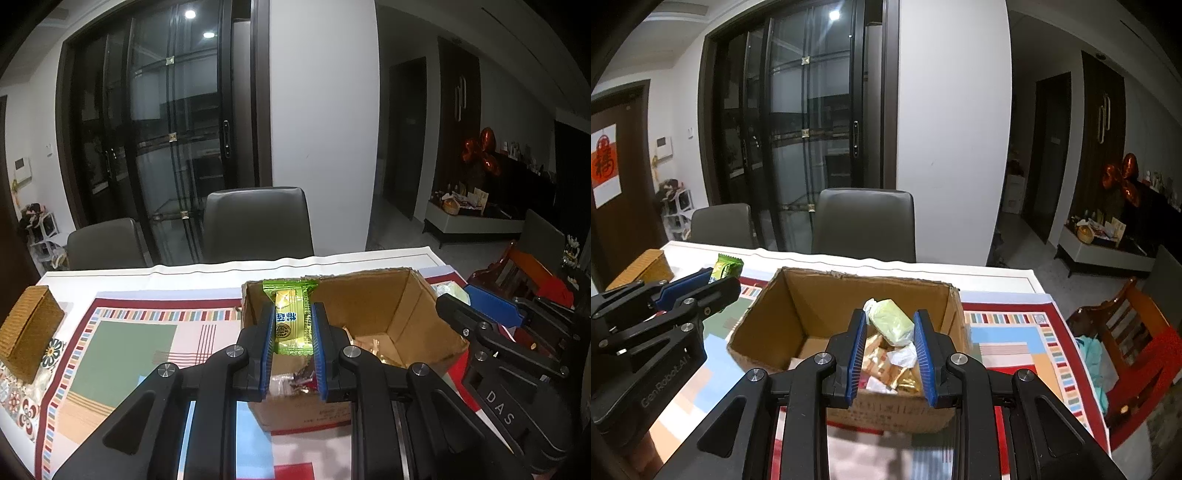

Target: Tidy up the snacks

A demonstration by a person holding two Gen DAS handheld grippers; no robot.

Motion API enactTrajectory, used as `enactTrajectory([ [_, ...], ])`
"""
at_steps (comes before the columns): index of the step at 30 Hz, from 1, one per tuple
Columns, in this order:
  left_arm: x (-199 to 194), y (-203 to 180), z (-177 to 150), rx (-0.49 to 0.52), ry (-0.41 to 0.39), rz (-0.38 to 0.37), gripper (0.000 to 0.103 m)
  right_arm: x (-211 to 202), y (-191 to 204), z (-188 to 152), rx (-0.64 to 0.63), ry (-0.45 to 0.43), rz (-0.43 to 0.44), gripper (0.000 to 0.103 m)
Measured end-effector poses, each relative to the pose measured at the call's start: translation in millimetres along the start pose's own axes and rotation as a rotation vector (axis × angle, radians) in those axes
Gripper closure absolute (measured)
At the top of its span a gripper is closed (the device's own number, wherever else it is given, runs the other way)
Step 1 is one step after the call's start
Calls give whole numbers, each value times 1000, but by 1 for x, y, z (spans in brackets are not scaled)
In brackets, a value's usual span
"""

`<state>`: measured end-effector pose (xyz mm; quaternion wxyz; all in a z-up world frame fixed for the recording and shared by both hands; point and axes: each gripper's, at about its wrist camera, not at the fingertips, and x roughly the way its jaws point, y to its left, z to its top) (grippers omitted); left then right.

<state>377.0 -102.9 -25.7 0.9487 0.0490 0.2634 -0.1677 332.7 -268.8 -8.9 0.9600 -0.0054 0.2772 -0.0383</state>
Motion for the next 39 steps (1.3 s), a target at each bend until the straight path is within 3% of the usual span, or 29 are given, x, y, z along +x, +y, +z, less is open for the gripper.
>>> enactTrajectory([
  [20, 39, 3, 4, 16, 62, -21, 83, 51, -4, 8, 11, 95, -23, 75],
  [25, 40, 2, 5, 24, 73, -3, 80, 53, -1, 10, -10, 108, -20, 64],
  [27, 39, 1, 5, 23, 71, -3, 67, 52, -2, 9, -23, 103, -40, 42],
  [30, 37, 2, 5, 21, 63, 6, 55, 47, -5, 10, -14, 83, -65, 24],
  [32, 36, 2, 6, 21, 62, 10, 51, 45, -7, 11, -7, 75, -77, 22],
  [36, 29, 1, 7, 33, 29, 37, 32, 41, -13, 14, 6, 70, -90, 17],
  [39, 25, 0, 8, 38, 18, 57, 26, 37, -17, 14, 13, 62, -101, 17],
])
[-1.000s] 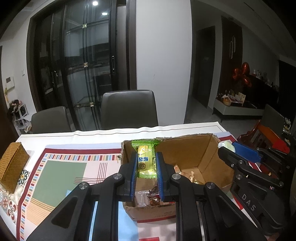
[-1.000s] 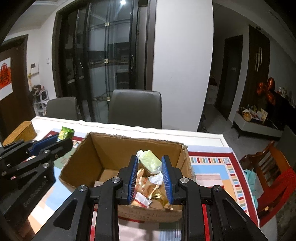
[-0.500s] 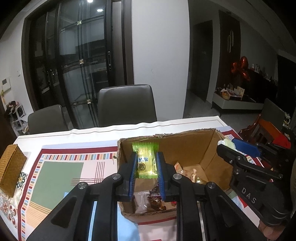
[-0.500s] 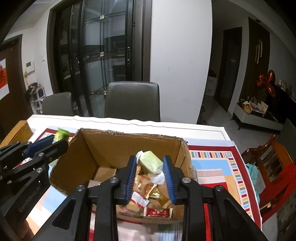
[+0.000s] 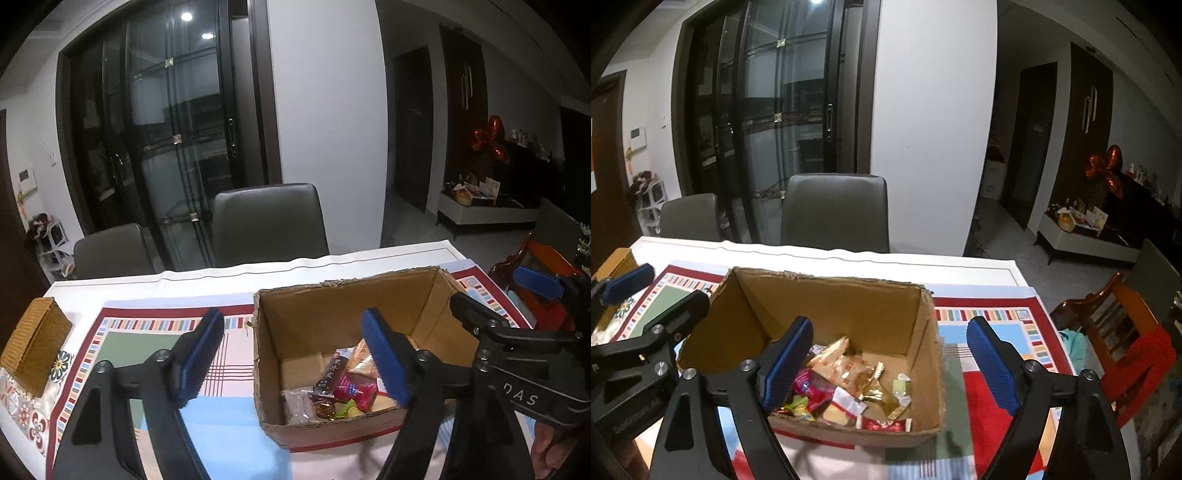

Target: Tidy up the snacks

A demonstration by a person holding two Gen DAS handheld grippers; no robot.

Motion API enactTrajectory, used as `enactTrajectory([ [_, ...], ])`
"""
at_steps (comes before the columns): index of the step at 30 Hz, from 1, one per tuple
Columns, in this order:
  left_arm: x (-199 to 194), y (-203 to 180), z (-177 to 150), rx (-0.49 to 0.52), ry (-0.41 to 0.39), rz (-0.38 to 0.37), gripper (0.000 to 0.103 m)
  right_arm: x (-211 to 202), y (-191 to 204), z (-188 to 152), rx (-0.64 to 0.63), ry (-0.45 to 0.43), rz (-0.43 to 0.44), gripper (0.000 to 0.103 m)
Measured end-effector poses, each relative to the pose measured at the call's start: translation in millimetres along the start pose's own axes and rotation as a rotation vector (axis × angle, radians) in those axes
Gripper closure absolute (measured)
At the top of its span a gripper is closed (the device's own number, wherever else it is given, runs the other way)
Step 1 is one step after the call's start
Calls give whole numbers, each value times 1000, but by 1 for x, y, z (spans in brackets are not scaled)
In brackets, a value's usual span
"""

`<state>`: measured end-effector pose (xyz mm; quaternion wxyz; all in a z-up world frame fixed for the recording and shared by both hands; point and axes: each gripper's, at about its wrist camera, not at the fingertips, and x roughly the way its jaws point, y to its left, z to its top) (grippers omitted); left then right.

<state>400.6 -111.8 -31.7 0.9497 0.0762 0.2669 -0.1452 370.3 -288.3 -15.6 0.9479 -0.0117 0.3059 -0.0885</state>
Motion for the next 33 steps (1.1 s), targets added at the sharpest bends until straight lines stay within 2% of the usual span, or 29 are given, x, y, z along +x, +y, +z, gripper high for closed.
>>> enactTrajectory([
  [2, -2, 1, 1, -8, 3, 0, 25, -2, -1, 1, 5, -4, 0, 17],
  [5, -6, 5, -1, -24, -2, 9, 19, -9, -4, 0, 12, -13, -1, 17],
  [14, -27, 11, -11, -31, -8, 23, 16, -36, -3, -8, 18, -41, 8, 17],
  [29, -90, 16, -39, -58, -24, 37, 12, -86, -6, -42, 78, -50, -2, 17],
  [33, -108, 19, -49, -76, -18, 39, 7, -101, -10, -51, 108, -33, -3, 17],
])
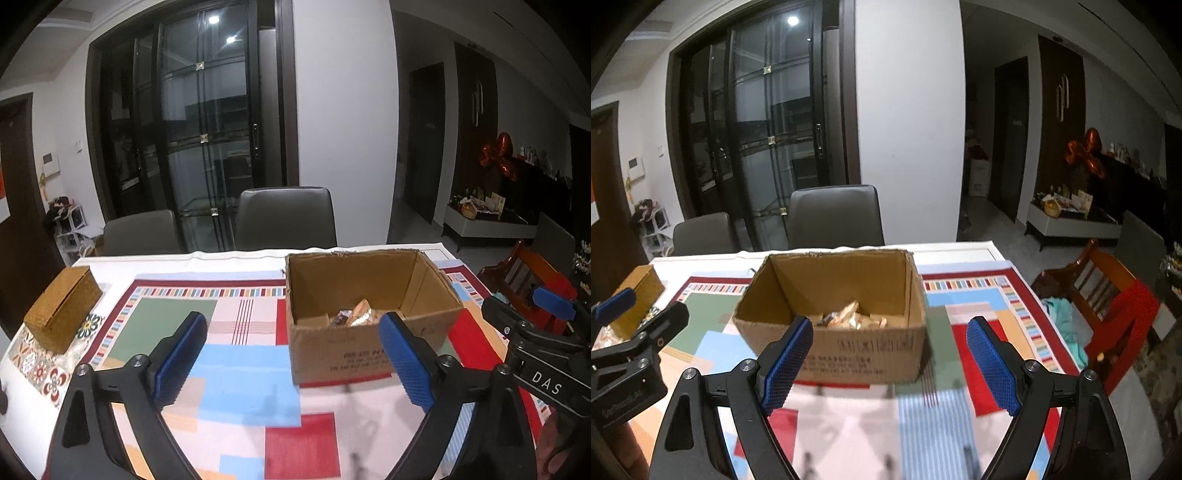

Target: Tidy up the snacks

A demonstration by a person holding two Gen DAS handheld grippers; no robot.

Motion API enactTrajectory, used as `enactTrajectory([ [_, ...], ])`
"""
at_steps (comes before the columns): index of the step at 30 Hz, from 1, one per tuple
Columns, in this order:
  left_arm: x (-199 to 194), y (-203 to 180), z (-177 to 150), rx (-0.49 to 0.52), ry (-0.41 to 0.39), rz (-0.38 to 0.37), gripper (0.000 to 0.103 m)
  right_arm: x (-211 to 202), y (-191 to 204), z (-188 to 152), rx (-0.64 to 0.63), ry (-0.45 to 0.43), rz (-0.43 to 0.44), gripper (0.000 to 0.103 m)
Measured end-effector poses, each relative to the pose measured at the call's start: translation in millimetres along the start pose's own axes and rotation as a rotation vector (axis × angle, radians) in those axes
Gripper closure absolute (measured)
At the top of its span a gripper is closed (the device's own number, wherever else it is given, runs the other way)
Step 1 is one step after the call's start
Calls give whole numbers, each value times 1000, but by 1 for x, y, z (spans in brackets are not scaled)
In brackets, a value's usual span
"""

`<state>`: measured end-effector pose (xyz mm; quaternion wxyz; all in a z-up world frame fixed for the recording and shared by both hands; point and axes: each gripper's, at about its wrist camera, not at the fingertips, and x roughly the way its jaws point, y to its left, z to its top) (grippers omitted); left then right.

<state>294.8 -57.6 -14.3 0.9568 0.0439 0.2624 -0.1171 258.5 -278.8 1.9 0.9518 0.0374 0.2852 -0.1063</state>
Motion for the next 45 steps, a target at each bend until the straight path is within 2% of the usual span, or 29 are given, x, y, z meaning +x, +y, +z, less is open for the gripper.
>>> enactTrajectory([
  [8, -35, 0, -24, 5, 38, 14, 4, -35, 0, -22, 11, 13, 4, 17],
  [11, -48, 0, -33, -4, 50, 11, 3, -50, -4, -33, 16, 20, 11, 11],
  [18, -85, 0, -62, -10, 67, 27, 3, -88, -3, -55, -18, 8, 2, 11],
  [36, -171, 14, -138, -70, 76, 55, 1, -168, 4, -130, -37, -2, 16, 11],
  [45, -205, 8, -165, -94, 67, 52, 1, -194, -10, -147, 24, 4, 36, 11],
])
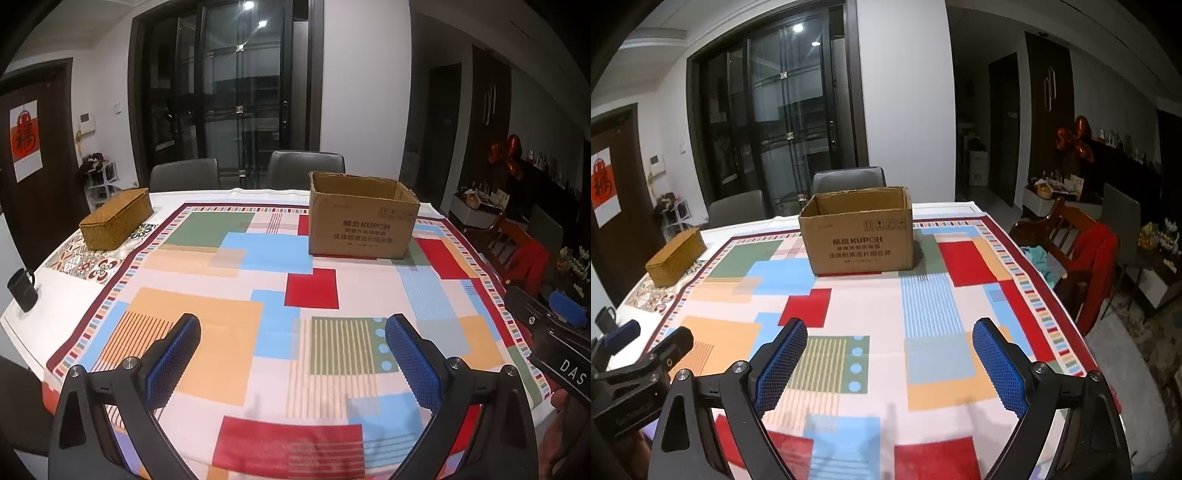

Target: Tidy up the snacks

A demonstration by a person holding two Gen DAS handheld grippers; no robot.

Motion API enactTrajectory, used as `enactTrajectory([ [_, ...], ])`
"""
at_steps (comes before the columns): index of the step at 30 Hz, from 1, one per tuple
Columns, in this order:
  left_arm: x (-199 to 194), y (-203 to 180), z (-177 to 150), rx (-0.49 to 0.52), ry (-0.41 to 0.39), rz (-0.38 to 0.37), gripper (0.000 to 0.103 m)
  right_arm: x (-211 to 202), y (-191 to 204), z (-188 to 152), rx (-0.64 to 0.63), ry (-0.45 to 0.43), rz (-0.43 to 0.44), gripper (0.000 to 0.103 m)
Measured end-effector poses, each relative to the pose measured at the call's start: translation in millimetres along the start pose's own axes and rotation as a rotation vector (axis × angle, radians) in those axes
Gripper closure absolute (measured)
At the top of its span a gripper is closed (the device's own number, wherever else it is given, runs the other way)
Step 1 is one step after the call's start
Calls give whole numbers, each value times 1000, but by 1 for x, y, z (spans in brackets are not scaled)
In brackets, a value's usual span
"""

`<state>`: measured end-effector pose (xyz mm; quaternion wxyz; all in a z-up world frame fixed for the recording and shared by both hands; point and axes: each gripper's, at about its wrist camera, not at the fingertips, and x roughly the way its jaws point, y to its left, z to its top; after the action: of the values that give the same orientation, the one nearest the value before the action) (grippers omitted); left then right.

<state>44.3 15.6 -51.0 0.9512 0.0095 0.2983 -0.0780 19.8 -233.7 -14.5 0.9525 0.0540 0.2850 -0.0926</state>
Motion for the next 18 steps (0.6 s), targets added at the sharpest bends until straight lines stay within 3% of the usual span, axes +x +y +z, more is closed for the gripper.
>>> enactTrajectory([
  [18, -38, -2, -22, -1, -46, 14, 1, -38, -7, -26, 0, -59, -24, 11],
])
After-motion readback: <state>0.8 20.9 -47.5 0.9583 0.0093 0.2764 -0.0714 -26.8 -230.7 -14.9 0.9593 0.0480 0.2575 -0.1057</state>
